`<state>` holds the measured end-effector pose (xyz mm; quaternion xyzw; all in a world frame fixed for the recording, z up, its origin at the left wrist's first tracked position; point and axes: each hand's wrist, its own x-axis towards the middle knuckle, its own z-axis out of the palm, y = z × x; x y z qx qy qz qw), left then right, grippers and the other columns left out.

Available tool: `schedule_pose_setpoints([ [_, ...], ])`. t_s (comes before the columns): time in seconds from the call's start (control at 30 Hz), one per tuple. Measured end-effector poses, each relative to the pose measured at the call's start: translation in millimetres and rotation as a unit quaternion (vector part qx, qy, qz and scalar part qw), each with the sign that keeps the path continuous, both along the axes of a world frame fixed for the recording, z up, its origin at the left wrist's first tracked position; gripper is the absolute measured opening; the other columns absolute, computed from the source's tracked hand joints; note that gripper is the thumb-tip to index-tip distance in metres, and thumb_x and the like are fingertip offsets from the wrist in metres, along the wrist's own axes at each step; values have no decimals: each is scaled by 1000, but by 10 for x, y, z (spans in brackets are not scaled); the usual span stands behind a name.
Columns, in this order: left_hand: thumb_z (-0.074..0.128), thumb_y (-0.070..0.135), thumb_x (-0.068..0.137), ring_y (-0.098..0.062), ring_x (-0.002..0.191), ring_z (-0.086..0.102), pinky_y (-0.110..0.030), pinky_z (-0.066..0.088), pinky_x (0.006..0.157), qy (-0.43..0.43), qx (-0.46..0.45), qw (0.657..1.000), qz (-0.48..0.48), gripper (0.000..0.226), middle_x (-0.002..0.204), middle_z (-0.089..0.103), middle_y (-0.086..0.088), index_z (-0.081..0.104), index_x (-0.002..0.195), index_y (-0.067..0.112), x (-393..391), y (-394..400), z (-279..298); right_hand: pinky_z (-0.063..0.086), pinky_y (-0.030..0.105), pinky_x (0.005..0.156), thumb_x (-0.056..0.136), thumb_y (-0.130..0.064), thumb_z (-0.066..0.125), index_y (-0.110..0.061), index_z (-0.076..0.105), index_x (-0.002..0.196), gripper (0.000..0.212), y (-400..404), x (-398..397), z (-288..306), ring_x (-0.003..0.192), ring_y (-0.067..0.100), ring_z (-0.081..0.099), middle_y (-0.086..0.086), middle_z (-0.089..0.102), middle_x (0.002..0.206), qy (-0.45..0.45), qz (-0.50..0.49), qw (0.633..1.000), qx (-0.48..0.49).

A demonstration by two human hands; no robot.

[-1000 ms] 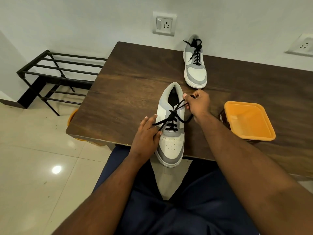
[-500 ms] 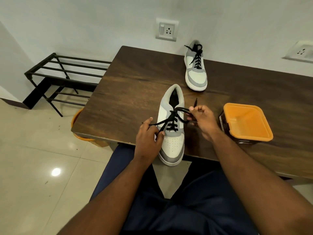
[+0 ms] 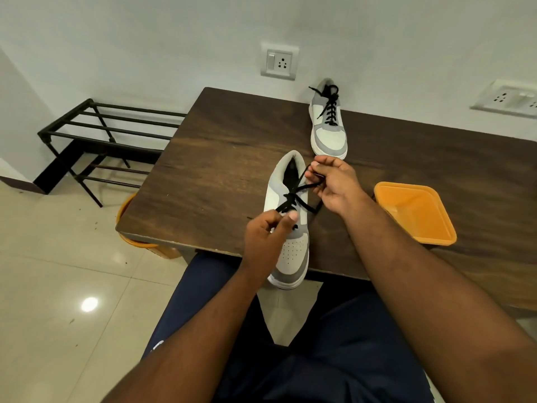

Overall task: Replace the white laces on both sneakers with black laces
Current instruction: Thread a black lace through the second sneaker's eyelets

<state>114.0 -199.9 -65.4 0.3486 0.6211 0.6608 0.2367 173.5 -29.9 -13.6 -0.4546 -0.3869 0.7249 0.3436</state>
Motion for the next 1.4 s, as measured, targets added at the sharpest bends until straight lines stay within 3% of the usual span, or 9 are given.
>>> schedule_pose_setpoints([
  [0.17,58,38,97,-6,44,35,-18,25,46,139,-167,976,8,54,46,32,9,29,53,24,-59,-198,-319,45,19,43,88,14,53,-10,56,83,24,109,-219,-17,48,10,48,9,57,68,-23,-80,996,-40],
  [0.53,27,58,101,-30,89,62,-33,41,71,240,-441,865,21,55,99,66,-8,61,95,15,-216,-250,-320,33,13,34,89,14,52,-12,56,78,28,144,50,-469,61,10,53,7,57,73,-96,-96,989,-64],
  [0.8,18,69,95,-29,86,64,-37,52,76,283,-517,808,0,72,92,65,-9,62,92,12,-500,-275,-326,36,13,36,87,16,53,-10,53,77,27,179,88,-450,59,12,53,12,58,75,-62,-145,985,-71],
  [0.93,40,67,92,-23,75,58,-31,43,63,184,-440,879,-7,57,77,57,-2,52,75,15,-541,-281,-357,50,21,53,90,7,58,-14,57,88,21,47,153,-484,63,12,56,9,62,83,-68,-121,990,-33],
  [1.03,69,41,88,-20,94,54,-28,42,73,201,-264,941,68,27,101,56,-3,59,93,16,-606,-311,-332,52,28,78,92,-13,62,-22,63,105,15,-54,307,-489,93,14,60,3,64,106,-192,-57,976,86],
  [1.1,73,30,85,-23,109,46,-33,39,85,312,-190,915,170,31,118,52,-8,60,110,18,-543,-310,-258,48,26,80,92,-23,64,-26,64,97,7,-195,417,-431,91,10,59,2,64,106,-264,-68,945,178],
  [1.17,67,32,87,-19,90,50,-32,38,76,373,-162,887,218,19,101,59,-7,61,97,17,-393,-268,-169,45,29,68,91,-31,64,-23,64,80,14,-392,463,-392,74,12,57,2,66,86,-293,-57,936,185],
  [1.3,54,53,94,-14,57,53,-27,40,57,-24,-281,957,67,58,59,58,-1,61,63,5,-143,-27,-27,35,25,49,93,-49,54,-8,65,74,47,-708,328,-303,49,13,43,2,54,57,-277,64,959,-16],
  [1.4,44,64,94,-20,72,60,-31,44,63,-6,-350,934,72,58,72,62,-2,60,70,13,-230,182,-2,33,24,48,93,-54,53,-11,60,70,49,-610,174,-260,47,12,39,1,53,59,-259,11,964,-54],
])
